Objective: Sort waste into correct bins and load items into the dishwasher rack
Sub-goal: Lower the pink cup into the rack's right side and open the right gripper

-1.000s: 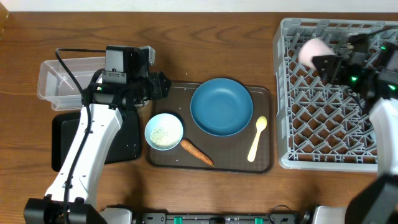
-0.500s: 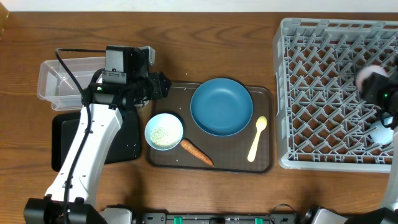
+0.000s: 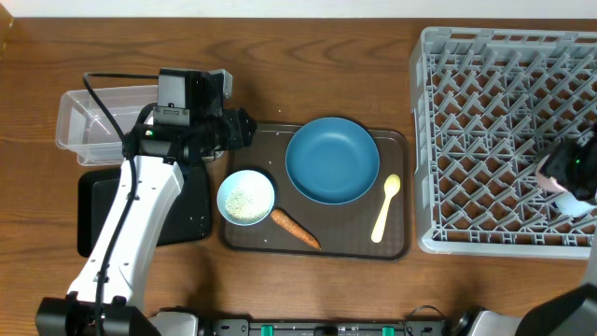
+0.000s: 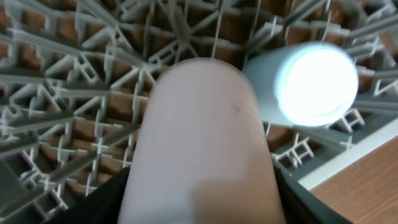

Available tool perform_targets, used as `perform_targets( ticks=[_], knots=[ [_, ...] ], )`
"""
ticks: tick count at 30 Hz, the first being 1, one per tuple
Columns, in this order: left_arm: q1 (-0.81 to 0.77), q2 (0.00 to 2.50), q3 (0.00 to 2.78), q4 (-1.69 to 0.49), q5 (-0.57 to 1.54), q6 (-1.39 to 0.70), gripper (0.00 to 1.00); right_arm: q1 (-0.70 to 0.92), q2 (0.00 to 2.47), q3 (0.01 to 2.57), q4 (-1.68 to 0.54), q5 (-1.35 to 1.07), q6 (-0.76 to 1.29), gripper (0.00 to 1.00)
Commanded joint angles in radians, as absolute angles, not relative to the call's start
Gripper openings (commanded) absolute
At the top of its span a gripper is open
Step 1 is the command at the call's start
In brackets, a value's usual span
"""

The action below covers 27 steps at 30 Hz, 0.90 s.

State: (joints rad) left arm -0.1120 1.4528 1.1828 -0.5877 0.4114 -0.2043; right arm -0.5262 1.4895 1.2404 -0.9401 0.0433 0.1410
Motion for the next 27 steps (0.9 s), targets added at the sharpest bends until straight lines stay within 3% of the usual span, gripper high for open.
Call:
perform_targets(
  ticks=[1, 27],
  knots=[
    [-0.107, 1.45, 1.197, -0.594, 0.398, -0.183, 0.44, -0.53, 1.528, 1.251, -0.965, 0.053, 0.187, 0.01],
    [-0.107, 1.451, 1.197, -0.595, 0.398, -0.183, 0.45, -0.53, 1.543, 1.251, -1.051, -0.066, 0.198, 0.01]
  ],
)
